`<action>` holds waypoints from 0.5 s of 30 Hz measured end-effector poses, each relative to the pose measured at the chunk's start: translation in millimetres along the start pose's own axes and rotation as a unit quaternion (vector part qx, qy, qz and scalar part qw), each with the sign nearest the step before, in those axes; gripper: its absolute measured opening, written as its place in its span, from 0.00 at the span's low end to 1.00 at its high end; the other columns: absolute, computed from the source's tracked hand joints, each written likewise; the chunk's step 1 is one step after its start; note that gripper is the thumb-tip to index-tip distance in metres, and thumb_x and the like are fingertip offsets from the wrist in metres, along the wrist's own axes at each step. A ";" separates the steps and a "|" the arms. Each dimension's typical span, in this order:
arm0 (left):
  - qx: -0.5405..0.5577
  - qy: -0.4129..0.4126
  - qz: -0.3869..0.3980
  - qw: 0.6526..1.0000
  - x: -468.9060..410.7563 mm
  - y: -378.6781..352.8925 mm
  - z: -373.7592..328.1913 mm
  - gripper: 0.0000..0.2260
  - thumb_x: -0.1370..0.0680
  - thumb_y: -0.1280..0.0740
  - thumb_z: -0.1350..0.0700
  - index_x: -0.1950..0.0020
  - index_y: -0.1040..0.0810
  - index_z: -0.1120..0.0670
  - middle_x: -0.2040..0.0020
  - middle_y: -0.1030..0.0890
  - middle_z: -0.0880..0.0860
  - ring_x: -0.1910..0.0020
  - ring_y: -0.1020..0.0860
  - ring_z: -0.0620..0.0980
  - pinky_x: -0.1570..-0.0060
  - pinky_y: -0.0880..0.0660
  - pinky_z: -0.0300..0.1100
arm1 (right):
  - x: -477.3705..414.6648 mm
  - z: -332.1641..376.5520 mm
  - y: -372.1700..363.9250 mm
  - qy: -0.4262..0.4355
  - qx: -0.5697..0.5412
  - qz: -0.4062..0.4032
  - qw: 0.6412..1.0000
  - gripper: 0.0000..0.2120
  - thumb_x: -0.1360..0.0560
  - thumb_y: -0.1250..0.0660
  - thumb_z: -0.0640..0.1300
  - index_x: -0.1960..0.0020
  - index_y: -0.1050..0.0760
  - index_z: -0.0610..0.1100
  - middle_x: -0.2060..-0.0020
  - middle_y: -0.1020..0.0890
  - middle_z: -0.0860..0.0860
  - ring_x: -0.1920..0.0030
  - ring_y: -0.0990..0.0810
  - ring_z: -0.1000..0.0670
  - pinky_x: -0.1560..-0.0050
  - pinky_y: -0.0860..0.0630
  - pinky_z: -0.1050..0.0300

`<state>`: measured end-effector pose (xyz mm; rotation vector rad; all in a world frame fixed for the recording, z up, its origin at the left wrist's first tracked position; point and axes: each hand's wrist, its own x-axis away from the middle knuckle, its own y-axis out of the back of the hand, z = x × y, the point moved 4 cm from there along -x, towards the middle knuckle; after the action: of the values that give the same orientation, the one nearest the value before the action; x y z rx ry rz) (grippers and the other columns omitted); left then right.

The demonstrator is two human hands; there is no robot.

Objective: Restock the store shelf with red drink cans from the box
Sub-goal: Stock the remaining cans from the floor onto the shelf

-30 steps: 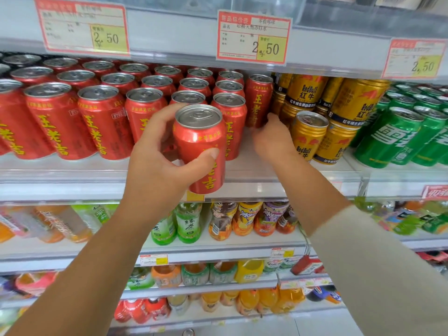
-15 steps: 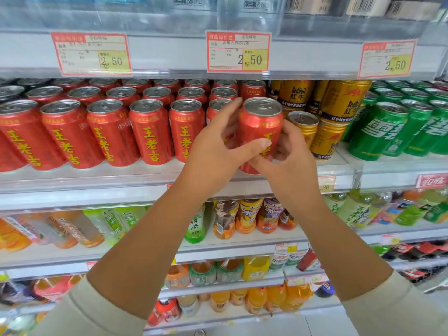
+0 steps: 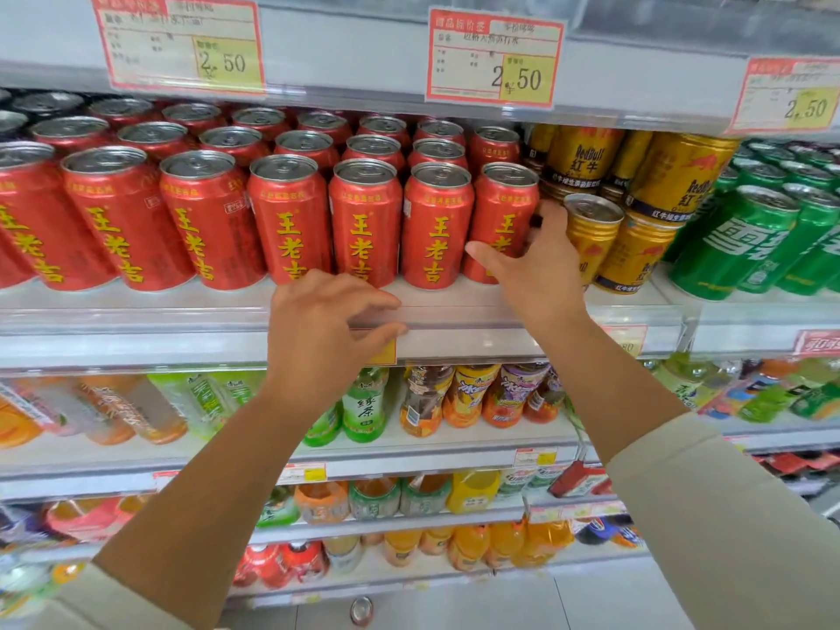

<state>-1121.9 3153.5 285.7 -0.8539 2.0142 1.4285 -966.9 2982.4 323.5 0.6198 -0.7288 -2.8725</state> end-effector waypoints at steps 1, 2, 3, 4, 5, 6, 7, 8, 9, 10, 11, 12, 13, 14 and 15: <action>-0.001 -0.003 -0.004 1.000 0.1 -0.6 -0.2 0.14 0.29 0.32 0.38 0.53 0.15 0.46 0.56 0.16 0.43 0.56 0.23 0.50 0.52 0.29 0.50 | -1.4 0.3 0.1 0.001 0.006 0.009 1.000 0.40 0.33 0.22 0.53 0.29 0.39 0.44 0.38 0.21 0.46 0.41 0.21 0.46 0.40 0.24 0.47; 0.001 -0.005 -0.007 1.000 0.2 -0.9 -0.5 0.14 0.28 0.32 0.38 0.53 0.15 0.46 0.56 0.16 0.43 0.57 0.23 0.50 0.53 0.29 0.50 | -1.5 0.5 1.5 0.003 0.016 0.019 1.000 0.41 0.33 0.22 0.53 0.29 0.40 0.44 0.37 0.22 0.47 0.40 0.21 0.46 0.39 0.25 0.49; 0.004 -0.008 -0.009 1.000 0.3 -1.3 -0.5 0.14 0.28 0.31 0.38 0.52 0.15 0.46 0.56 0.16 0.43 0.57 0.23 0.50 0.54 0.29 0.50 | -0.5 0.2 3.5 0.006 0.024 0.027 0.999 0.42 0.33 0.22 0.51 0.28 0.41 0.44 0.36 0.22 0.47 0.40 0.22 0.47 0.39 0.25 0.51; 0.006 -0.010 -0.011 1.000 0.4 -1.7 -0.2 0.14 0.28 0.31 0.39 0.52 0.15 0.46 0.57 0.16 0.44 0.58 0.23 0.50 0.54 0.29 0.50 | 1.8 -0.1 5.6 0.011 0.026 0.032 0.999 0.43 0.33 0.22 0.49 0.26 0.42 0.45 0.36 0.23 0.48 0.40 0.21 0.48 0.40 0.25 0.52; 0.006 -0.012 -0.014 1.000 0.8 -1.3 -0.3 0.14 0.28 0.31 0.39 0.52 0.15 0.46 0.57 0.16 0.44 0.58 0.23 0.50 0.55 0.29 0.50 | 4.9 0.3 7.2 0.019 0.025 0.034 0.999 0.44 0.33 0.22 0.48 0.25 0.43 0.46 0.37 0.23 0.49 0.41 0.21 0.49 0.40 0.25 0.52; 0.006 -0.015 -0.019 1.000 1.2 -1.0 -0.5 0.13 0.28 0.30 0.39 0.52 0.15 0.46 0.58 0.16 0.44 0.58 0.24 0.49 0.55 0.30 0.48 | 7.4 0.3 7.9 0.027 0.025 0.033 0.999 0.44 0.32 0.23 0.46 0.24 0.44 0.47 0.37 0.22 0.50 0.43 0.20 0.50 0.41 0.24 0.53; 0.007 -0.016 -0.022 1.000 1.5 -0.7 -0.7 0.13 0.28 0.30 0.39 0.52 0.14 0.46 0.58 0.16 0.44 0.58 0.24 0.49 0.54 0.31 0.47 | 8.4 -0.2 7.8 0.032 0.026 0.029 0.999 0.44 0.32 0.23 0.44 0.24 0.44 0.48 0.38 0.22 0.50 0.44 0.20 0.50 0.42 0.24 0.55; 0.009 -0.018 -0.024 1.000 1.7 -0.9 -1.0 0.13 0.28 0.30 0.39 0.52 0.14 0.46 0.58 0.16 0.44 0.58 0.24 0.48 0.54 0.33 0.46 | 8.1 -1.1 7.6 0.034 0.029 0.025 0.999 0.43 0.31 0.23 0.43 0.24 0.44 0.48 0.40 0.21 0.50 0.45 0.20 0.50 0.44 0.24 0.56; 0.010 -0.019 -0.025 0.999 1.8 -1.1 -1.1 0.13 0.28 0.29 0.40 0.52 0.14 0.46 0.58 0.16 0.44 0.58 0.24 0.48 0.54 0.34 0.45 | 6.1 -1.4 6.9 0.032 0.032 0.022 0.999 0.43 0.31 0.24 0.43 0.24 0.44 0.48 0.41 0.21 0.50 0.45 0.19 0.50 0.45 0.24 0.57; 0.010 -0.019 -0.027 0.999 2.0 -1.2 -0.8 0.13 0.28 0.29 0.40 0.52 0.14 0.46 0.58 0.16 0.44 0.58 0.25 0.47 0.54 0.35 0.44 | 3.3 -1.5 5.7 0.031 0.037 0.023 0.999 0.42 0.31 0.24 0.43 0.24 0.44 0.48 0.41 0.21 0.49 0.45 0.19 0.50 0.45 0.24 0.58; 0.009 -0.018 -0.028 0.999 2.3 -1.5 -0.7 0.13 0.28 0.29 0.40 0.52 0.14 0.46 0.58 0.16 0.44 0.58 0.25 0.47 0.54 0.35 0.44 | 0.1 -1.2 4.7 0.032 0.043 0.025 0.998 0.42 0.30 0.24 0.43 0.24 0.44 0.48 0.40 0.21 0.49 0.45 0.19 0.49 0.45 0.24 0.57; 0.008 -0.018 -0.030 0.999 2.5 -1.8 -0.4 0.13 0.28 0.29 0.40 0.53 0.14 0.46 0.59 0.16 0.44 0.58 0.25 0.47 0.54 0.34 0.45 | -3.1 -0.5 4.0 0.034 0.050 0.028 0.998 0.42 0.30 0.24 0.43 0.24 0.45 0.48 0.39 0.21 0.48 0.44 0.20 0.48 0.44 0.24 0.56; 0.008 -0.020 -0.032 0.999 2.6 -2.1 -0.1 0.12 0.28 0.29 0.40 0.53 0.14 0.47 0.59 0.16 0.44 0.58 0.24 0.48 0.54 0.33 0.46 | -6.0 0.5 3.1 0.037 0.055 0.030 0.997 0.43 0.30 0.24 0.43 0.24 0.46 0.49 0.39 0.22 0.47 0.44 0.19 0.47 0.44 0.24 0.55; 0.011 -0.021 -0.034 0.999 2.5 -2.3 0.2 0.12 0.28 0.29 0.41 0.53 0.14 0.47 0.59 0.16 0.44 0.58 0.23 0.49 0.54 0.32 0.46 | -8.6 1.6 2.2 0.043 0.055 0.031 0.997 0.44 0.30 0.24 0.42 0.24 0.48 0.49 0.39 0.22 0.46 0.45 0.19 0.46 0.45 0.24 0.54; 0.015 -0.023 -0.036 0.999 2.6 -2.5 0.2 0.12 0.28 0.28 0.41 0.53 0.14 0.47 0.59 0.16 0.44 0.59 0.23 0.50 0.54 0.32 0.46 | -10.5 3.0 1.3 0.050 0.055 0.033 0.997 0.45 0.31 0.24 0.41 0.24 0.49 0.49 0.39 0.23 0.45 0.45 0.19 0.45 0.46 0.24 0.55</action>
<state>-1121.7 3152.6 282.2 -0.8638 1.9470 1.3637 -958.6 2984.7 330.3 0.7323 -0.8789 -2.7336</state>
